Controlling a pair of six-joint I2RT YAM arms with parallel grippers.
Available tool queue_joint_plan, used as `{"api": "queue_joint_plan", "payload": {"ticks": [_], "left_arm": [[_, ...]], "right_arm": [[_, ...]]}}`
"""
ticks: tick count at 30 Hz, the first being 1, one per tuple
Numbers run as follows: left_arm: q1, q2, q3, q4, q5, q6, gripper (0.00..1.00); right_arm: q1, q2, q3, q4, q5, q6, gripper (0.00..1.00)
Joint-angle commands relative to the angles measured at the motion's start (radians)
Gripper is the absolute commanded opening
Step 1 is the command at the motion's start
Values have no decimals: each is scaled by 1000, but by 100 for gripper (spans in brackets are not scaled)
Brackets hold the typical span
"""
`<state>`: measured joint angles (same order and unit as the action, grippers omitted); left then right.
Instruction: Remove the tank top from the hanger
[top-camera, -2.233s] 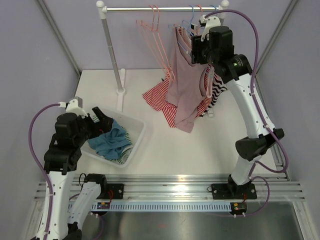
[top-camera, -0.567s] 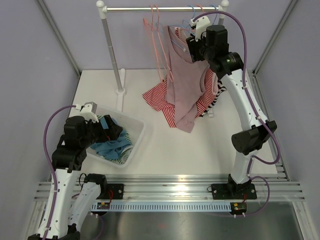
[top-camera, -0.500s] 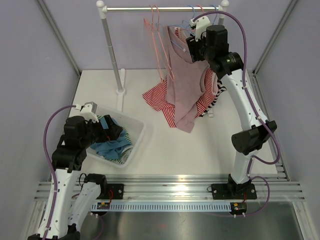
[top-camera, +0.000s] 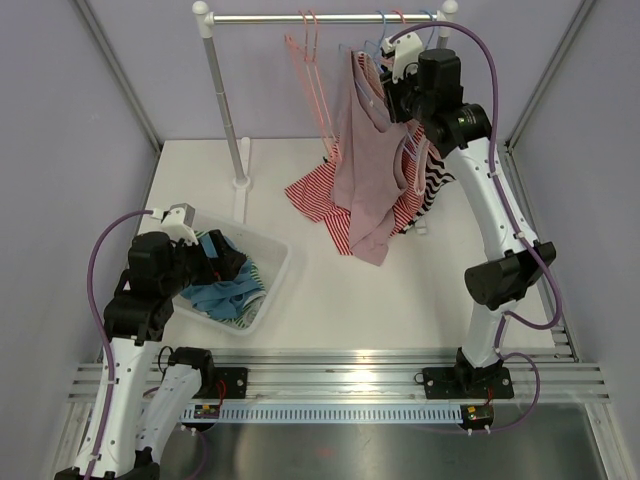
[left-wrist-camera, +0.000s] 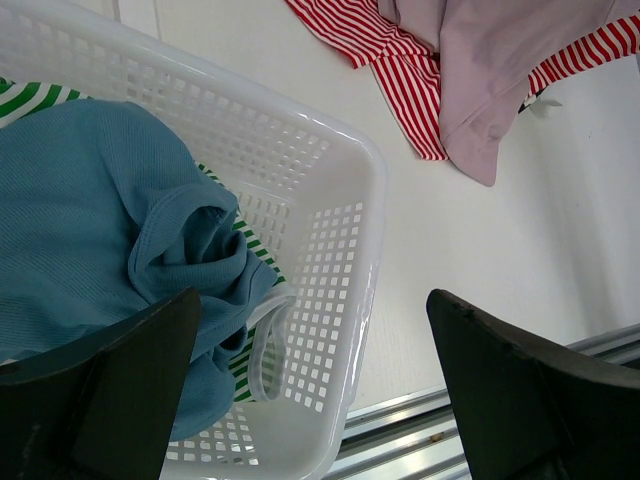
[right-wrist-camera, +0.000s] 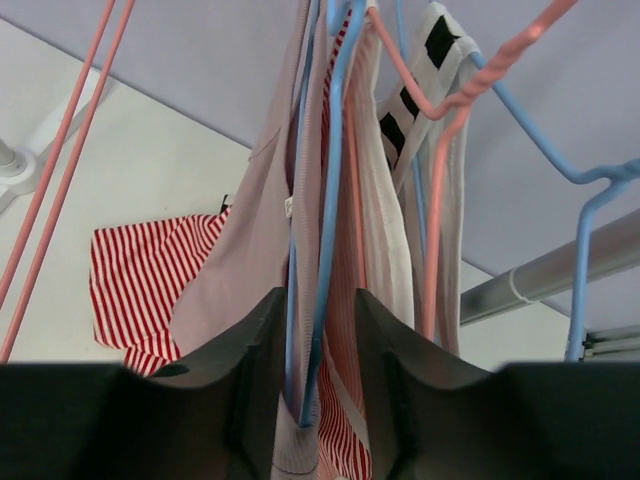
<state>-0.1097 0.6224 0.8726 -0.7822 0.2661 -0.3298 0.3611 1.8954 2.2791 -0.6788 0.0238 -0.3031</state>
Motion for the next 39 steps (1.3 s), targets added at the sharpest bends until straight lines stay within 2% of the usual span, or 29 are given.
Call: {"api": "queue_joint_plan", "payload": {"ticks": [1, 4, 7, 10, 12, 22, 31, 35, 39], "left_arm": [[-4, -12, -9, 54, 35, 11, 99], [-5, -13, -11, 58, 38, 9, 99], [-5, -13, -14, 61, 39, 8, 99], [-5, -15, -20, 66, 44, 5, 99], [-7, -15, -23, 70, 45, 3, 99], [-7, -26, -24, 72, 38, 0, 99], [-8, -47, -21, 72, 39, 6, 99], [-18, -50, 6, 78, 50, 6, 99], [-34, -13, 81, 78, 47, 2, 99]], "right_arm": [[-2, 11, 43, -1, -88, 38, 37], [-4, 40, 83, -1, -116, 68, 29], [-4, 70, 129, -16, -128, 91, 15], [-4, 82, 169, -28, -143, 117, 10], [-4, 79, 189, -28, -142, 140, 2], [-4, 5, 214, 42, -177, 246, 0], [-4, -35, 200, 87, -162, 268, 0], [-4, -81, 151, 79, -177, 271, 0], [-4, -197, 57, 58, -163, 285, 0]]}}
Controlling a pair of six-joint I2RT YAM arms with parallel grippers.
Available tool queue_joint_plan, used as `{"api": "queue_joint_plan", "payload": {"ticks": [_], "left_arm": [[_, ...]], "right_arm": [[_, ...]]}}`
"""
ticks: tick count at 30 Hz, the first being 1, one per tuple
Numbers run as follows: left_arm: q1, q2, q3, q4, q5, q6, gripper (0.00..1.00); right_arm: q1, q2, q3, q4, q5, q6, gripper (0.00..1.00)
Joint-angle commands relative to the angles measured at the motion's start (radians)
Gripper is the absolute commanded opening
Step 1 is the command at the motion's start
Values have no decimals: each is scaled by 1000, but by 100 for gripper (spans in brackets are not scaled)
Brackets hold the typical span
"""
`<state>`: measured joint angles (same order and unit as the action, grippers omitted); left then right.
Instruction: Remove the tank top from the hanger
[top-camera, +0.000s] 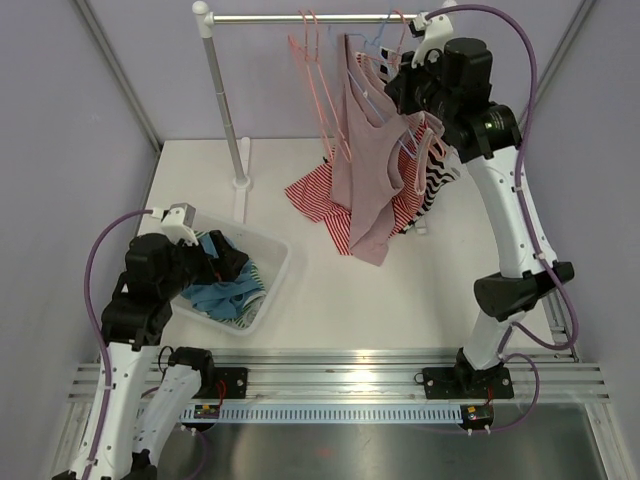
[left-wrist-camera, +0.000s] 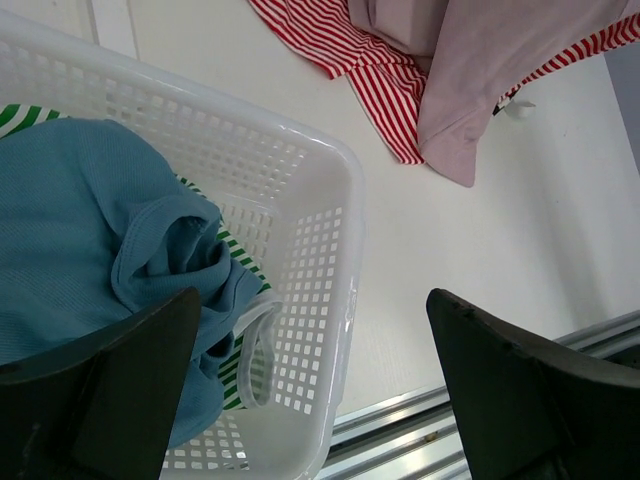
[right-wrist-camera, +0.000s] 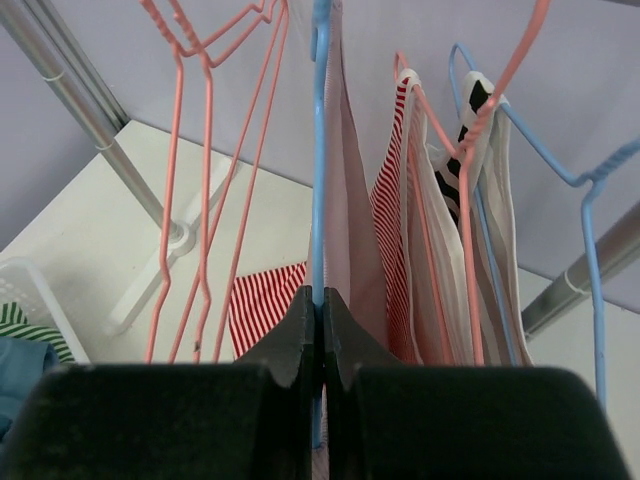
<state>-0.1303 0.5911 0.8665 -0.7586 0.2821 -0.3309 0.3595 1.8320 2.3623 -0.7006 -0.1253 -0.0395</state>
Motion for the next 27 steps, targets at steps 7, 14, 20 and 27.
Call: {"api": "queue_joint_plan", "payload": {"ticks": [7, 14, 20, 27], "left_arm": [[-172, 186, 383, 67, -105, -22, 99], [-567, 453, 747, 117, -346, 13, 99], [-770, 608, 882, 313, -449, 133, 99], [-824, 766, 1000, 415, -393, 237, 97]], "right_arm": [[-2, -313, -132, -104, -25, 33, 0], [-2, -549, -242, -253, -37, 124, 0], [-2, -692, -256, -402, -51, 167, 0], [-2, -798, -279, -527, -143, 168, 0]]}}
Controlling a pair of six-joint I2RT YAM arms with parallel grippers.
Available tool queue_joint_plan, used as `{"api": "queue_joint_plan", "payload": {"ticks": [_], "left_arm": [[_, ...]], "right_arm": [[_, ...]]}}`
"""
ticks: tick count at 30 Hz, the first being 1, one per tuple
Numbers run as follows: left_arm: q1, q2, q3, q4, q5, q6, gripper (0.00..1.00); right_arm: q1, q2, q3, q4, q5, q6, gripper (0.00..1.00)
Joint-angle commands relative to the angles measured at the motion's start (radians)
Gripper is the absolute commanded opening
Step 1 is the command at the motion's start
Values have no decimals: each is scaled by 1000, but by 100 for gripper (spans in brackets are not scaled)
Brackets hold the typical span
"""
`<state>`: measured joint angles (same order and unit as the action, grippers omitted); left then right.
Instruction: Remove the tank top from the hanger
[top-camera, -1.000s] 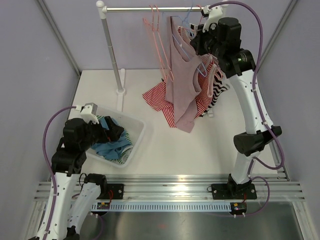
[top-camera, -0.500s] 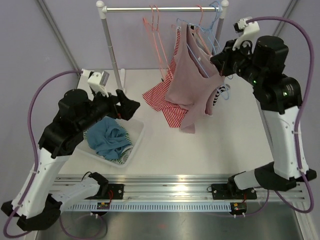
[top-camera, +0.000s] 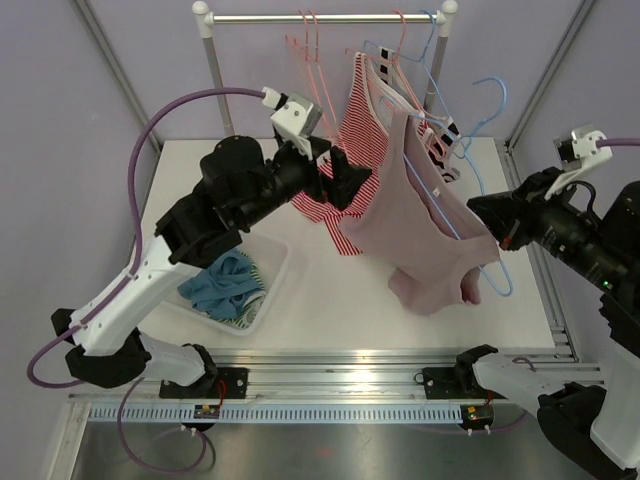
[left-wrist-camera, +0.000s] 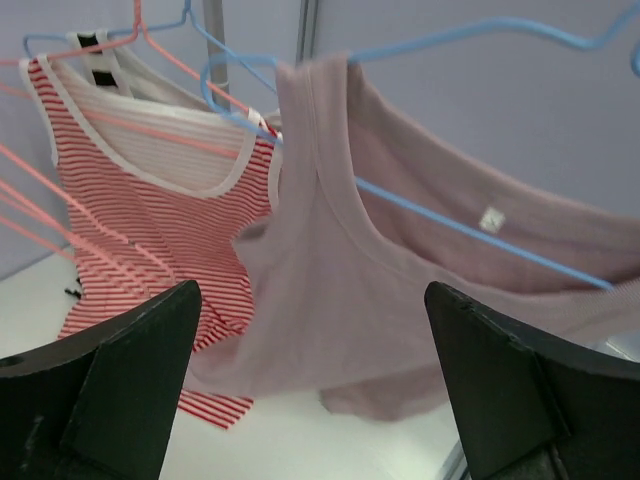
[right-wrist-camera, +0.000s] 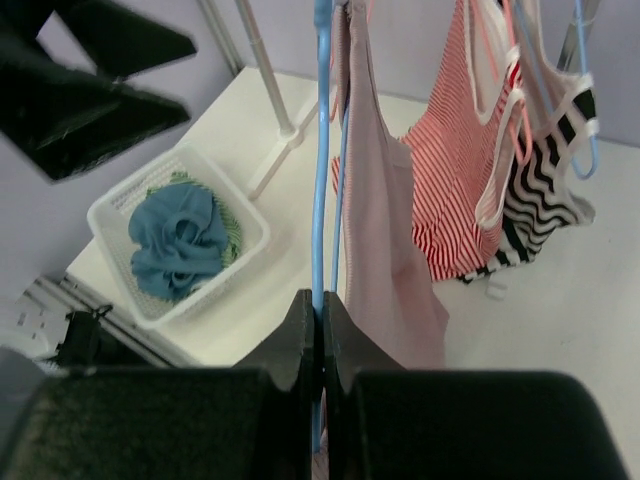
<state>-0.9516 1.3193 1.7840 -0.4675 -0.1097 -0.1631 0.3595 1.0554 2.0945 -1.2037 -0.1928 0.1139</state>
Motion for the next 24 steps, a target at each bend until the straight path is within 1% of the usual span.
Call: {"api": "queue_joint_plan", "payload": {"ticks": [1, 3, 4, 5, 7, 10, 11, 14, 17, 18, 22, 24], "left_arm": [[-3, 53, 94, 125, 19, 74, 96], [-7, 92, 110, 141, 66, 82, 94], [-9, 104, 115, 148, 67, 85, 93], [-12, 125, 121, 145, 61, 82, 88], [-12, 141, 126, 142, 65, 79, 83], [-13, 156, 108, 161, 103, 66, 81], [-13, 164, 101, 164, 142, 59, 81], [-19, 182, 98, 165, 143, 54, 81], [-22, 196, 85, 164, 119, 56, 68], [-22, 201, 78, 165, 113, 57, 66], [-22, 215, 86, 158, 64, 66, 41], [-22, 215, 86, 158, 50, 74, 41]], "right_arm": [[-1, -31, -16, -28, -88, 15, 0], [-2, -60, -37, -23, -102, 18, 0], [-2, -73, -50, -5, -115, 20, 0], [-2, -95, -62, 4, -129, 20, 0], [-2, -112, -86, 23, -135, 26, 0], [-2, -127, -96, 26, -128, 29, 0], [-1, -129, -96, 29, -128, 32, 0], [-1, -135, -103, 50, -151, 41, 0], [-1, -141, -103, 62, -154, 49, 0], [-1, -143, -103, 67, -166, 50, 0], [-2, -149, -111, 69, -168, 49, 0], [-2, -152, -120, 70, -155, 50, 0]]}}
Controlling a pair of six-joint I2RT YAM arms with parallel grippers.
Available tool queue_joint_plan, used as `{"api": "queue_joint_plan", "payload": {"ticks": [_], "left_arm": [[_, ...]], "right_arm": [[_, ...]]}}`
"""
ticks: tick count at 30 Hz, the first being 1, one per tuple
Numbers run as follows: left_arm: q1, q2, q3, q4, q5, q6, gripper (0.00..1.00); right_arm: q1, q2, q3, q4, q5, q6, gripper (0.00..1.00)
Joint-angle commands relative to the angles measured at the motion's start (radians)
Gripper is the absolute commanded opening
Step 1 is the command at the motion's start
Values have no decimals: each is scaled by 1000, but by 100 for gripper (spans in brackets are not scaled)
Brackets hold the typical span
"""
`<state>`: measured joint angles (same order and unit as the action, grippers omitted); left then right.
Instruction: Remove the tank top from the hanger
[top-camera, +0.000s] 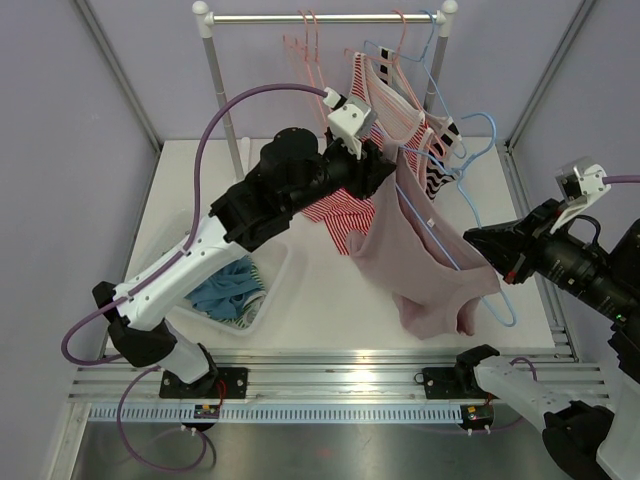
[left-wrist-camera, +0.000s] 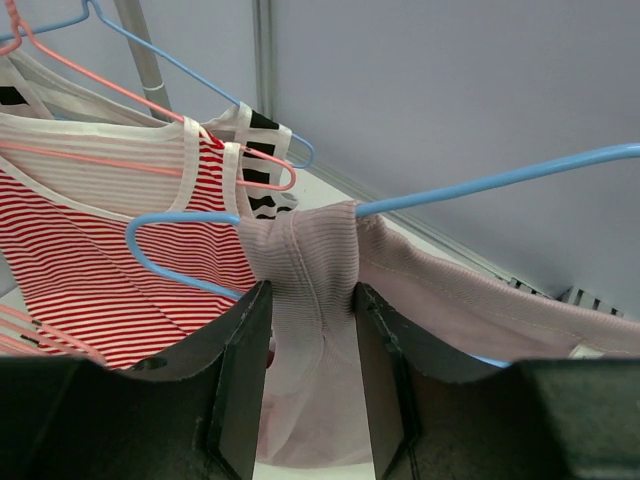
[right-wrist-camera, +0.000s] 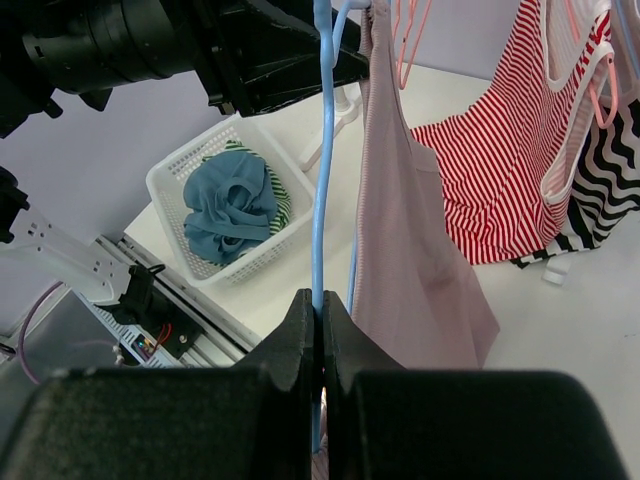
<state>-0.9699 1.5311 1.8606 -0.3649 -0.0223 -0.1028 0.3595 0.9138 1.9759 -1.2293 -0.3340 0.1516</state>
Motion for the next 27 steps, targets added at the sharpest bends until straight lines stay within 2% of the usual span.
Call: {"api": "queue_joint_plan", "payload": {"ticks": [1, 7, 9, 11, 12, 14, 15, 18, 21, 22, 27], "left_arm": [[-3, 6, 9, 58, -42, 17, 41], [-4, 14, 15, 57, -45, 28, 42], [-3, 17, 17, 53, -33, 25, 56], [-4, 15, 14, 57, -9, 15, 59], [-4, 12, 11, 61, -5, 14, 58], [-4, 11, 0, 67, -16, 15, 46], [-4, 12, -1, 67, -25, 17, 36], [-4, 18, 3, 51, -71, 23, 18], [-4, 6, -6, 43, -146, 23, 8], [-3, -6, -12, 41, -180, 20, 0], [3, -40, -37, -12, -522, -18, 0]], "right_arm": [[-2, -15, -5, 97, -22, 12, 0], [-2, -21, -18, 117, -62, 23, 0], [-1, -23, -23, 123, -66, 26, 0], [-2, -20, -23, 120, -54, 20, 0], [-2, -20, -23, 120, -54, 19, 0], [-2, -16, -22, 122, -62, 19, 0], [-1, -16, -22, 122, -65, 20, 0], [-2, -23, -23, 119, -47, 16, 0], [-2, -24, -49, 111, -34, -10, 0], [-2, -27, -60, 108, -42, -32, 0], [-2, -76, -185, 109, -143, -115, 0]]}}
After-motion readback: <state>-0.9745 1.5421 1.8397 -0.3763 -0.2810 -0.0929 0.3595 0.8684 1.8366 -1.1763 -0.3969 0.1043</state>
